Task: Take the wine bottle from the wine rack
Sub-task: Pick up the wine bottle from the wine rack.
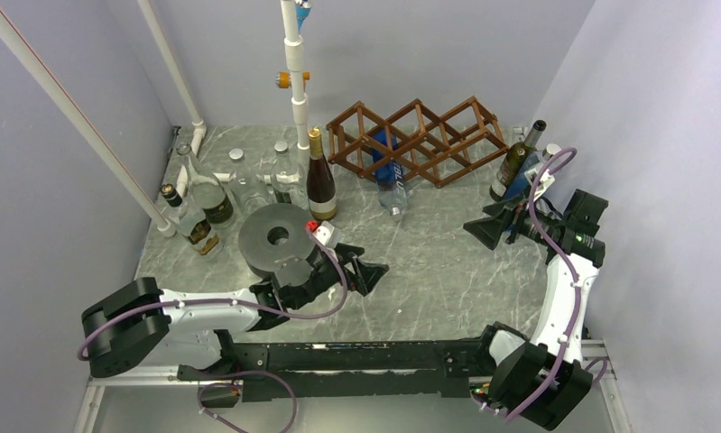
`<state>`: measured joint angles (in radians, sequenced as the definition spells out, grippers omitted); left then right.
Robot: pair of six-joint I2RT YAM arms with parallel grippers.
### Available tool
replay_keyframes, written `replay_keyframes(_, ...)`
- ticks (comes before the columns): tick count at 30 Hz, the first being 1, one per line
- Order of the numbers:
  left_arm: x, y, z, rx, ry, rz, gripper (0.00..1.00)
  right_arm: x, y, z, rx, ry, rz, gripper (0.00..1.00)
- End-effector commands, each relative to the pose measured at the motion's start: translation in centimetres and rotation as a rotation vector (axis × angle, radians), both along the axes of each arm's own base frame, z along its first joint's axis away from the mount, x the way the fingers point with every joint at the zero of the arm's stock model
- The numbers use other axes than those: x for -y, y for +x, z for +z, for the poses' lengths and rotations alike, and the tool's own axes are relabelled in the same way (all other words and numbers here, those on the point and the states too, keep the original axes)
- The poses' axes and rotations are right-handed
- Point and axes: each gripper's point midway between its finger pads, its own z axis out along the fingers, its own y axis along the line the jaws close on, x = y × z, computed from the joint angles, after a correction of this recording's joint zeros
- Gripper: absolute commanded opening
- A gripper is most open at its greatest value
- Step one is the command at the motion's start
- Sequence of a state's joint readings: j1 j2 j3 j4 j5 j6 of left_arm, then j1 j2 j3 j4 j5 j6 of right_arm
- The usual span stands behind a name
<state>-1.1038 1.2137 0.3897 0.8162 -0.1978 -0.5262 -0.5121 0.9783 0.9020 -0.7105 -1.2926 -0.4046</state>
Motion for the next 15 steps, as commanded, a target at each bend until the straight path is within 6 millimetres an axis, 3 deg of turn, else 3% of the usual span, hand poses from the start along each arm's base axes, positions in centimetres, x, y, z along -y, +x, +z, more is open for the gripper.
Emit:
replay_keyframes(1, 1.6, 0.5, 4.3, -0.019, -0.169, -0.027, 0.99, -0.8, -0.4, 0.8, 0.07, -0.008, 0.052, 1.0)
replay_keyframes(7, 2.1, 2.8, 4.0, -0.121, -0.183, 0.053, 0.99, -1.0, -0.3, 0.6, 0.066, -0.012, 0.055, 1.0)
replay_keyframes(15, 2.0, 6.2, 2.4, -0.209, -0.06, 0.244, 0.99, -1.1, -0.2, 0.2, 0.059, -0.018, 0.05, 1.0)
